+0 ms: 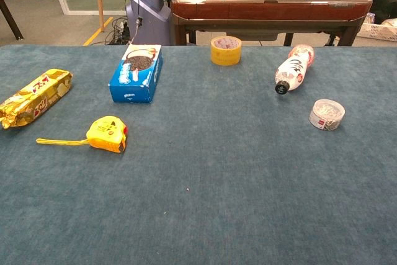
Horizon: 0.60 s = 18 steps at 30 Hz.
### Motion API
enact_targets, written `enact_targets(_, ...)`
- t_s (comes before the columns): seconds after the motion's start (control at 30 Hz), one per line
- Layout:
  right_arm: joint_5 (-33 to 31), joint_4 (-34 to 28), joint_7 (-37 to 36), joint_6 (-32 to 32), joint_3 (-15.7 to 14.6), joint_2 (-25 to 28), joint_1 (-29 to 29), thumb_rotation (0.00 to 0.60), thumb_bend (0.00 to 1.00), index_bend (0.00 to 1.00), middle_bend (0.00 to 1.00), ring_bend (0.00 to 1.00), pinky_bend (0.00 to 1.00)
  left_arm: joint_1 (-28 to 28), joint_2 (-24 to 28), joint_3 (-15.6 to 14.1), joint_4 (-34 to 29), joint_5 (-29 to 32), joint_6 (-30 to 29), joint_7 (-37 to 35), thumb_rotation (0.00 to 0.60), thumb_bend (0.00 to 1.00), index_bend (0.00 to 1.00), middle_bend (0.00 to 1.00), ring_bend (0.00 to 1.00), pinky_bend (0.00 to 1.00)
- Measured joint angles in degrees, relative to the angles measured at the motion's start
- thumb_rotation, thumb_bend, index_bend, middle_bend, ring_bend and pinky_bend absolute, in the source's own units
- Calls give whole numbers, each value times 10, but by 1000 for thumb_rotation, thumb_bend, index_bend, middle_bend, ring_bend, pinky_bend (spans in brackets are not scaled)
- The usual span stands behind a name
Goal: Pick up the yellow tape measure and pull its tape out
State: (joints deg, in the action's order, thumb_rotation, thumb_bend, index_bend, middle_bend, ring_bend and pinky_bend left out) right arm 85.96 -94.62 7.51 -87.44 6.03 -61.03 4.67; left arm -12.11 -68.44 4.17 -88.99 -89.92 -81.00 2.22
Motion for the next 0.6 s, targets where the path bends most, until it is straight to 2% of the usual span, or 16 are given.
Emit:
enact_targets(0.33,-14,-19,17,-5,18,29,5,600,341,232,302,213,351,-84,-1,15,-40,6,118,31,600,279,185,196,243,134)
enact_targets(0.6,-20,-19,18,-4,19,34,5,600,341,232,302,213,351,-144,-19,29,-75,53,199,125,600,263,178,190,227,134)
